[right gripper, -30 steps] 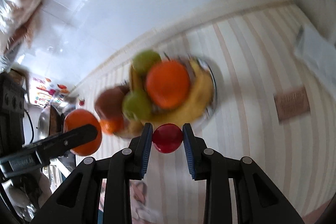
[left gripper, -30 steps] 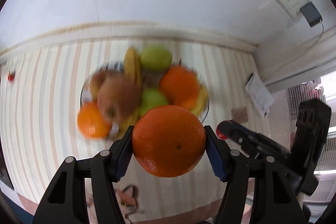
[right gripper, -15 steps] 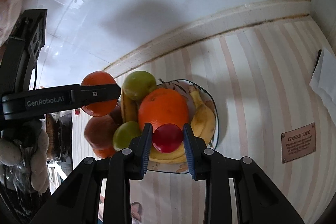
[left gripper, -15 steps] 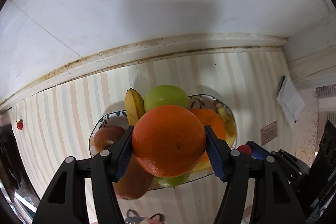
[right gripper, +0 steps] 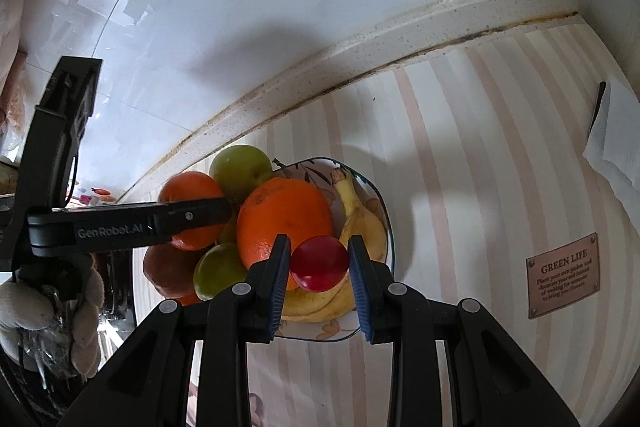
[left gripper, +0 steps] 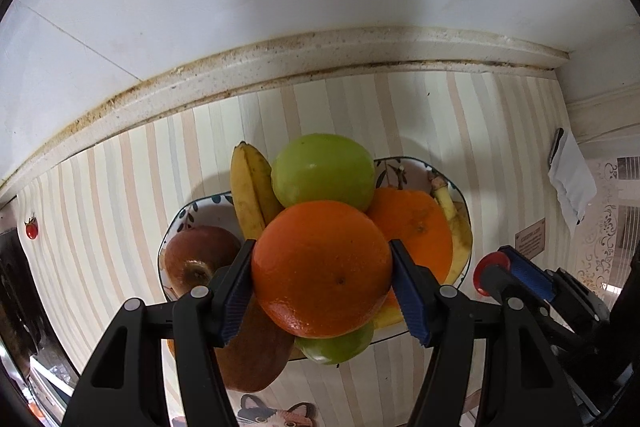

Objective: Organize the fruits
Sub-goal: 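Release the tangerine onto the plate with the left tool while the right tool releases the cherry tomato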

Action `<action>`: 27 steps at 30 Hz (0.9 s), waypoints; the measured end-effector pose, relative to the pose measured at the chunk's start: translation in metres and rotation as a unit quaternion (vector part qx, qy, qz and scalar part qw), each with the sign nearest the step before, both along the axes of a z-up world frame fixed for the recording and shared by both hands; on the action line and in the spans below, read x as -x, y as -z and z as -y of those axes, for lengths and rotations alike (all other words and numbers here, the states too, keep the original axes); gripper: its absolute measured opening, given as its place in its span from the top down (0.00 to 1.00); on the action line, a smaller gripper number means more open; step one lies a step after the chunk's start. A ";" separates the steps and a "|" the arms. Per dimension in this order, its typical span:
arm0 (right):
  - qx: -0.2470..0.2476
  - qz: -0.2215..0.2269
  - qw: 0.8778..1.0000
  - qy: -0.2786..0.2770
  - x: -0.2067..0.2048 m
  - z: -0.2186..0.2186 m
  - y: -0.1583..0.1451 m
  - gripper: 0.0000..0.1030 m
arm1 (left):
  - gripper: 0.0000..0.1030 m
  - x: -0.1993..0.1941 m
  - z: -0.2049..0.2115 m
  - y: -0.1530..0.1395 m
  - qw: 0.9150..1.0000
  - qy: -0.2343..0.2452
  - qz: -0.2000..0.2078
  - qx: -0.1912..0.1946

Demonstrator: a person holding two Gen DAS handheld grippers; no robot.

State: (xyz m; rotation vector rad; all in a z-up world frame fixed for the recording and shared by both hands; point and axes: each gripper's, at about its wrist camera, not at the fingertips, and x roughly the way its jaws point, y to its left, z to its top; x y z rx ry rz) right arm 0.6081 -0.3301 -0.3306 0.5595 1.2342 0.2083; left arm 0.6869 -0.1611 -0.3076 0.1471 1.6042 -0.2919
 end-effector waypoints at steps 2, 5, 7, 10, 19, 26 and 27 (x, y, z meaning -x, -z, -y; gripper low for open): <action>0.000 0.002 1.000 -0.001 0.000 -0.001 -0.001 0.69 | 0.40 0.002 0.001 0.003 1.000 0.002 -0.004 -0.004; 0.000 0.004 1.000 -0.001 0.000 -0.004 -0.003 0.69 | 0.40 0.003 0.001 0.004 1.000 0.003 -0.001 -0.004; -0.001 0.005 1.000 -0.002 0.001 -0.005 -0.005 0.69 | 0.40 0.003 0.001 0.004 1.000 0.004 0.000 -0.006; -0.001 0.007 1.000 -0.001 0.002 -0.008 -0.005 0.69 | 0.40 0.005 0.001 0.002 1.000 0.003 -0.002 -0.009; -0.026 -0.002 0.998 0.049 -0.005 0.003 0.009 0.69 | 0.29 0.007 -0.002 -0.007 1.000 -0.009 0.004 0.002; -0.024 -0.020 0.998 0.061 -0.012 0.007 0.025 0.68 | 0.21 0.010 -0.004 -0.012 1.000 -0.019 0.010 0.008; -0.025 -0.023 0.997 0.062 -0.012 0.008 0.027 0.68 | 0.20 0.011 -0.004 -0.012 1.000 -0.019 0.011 0.008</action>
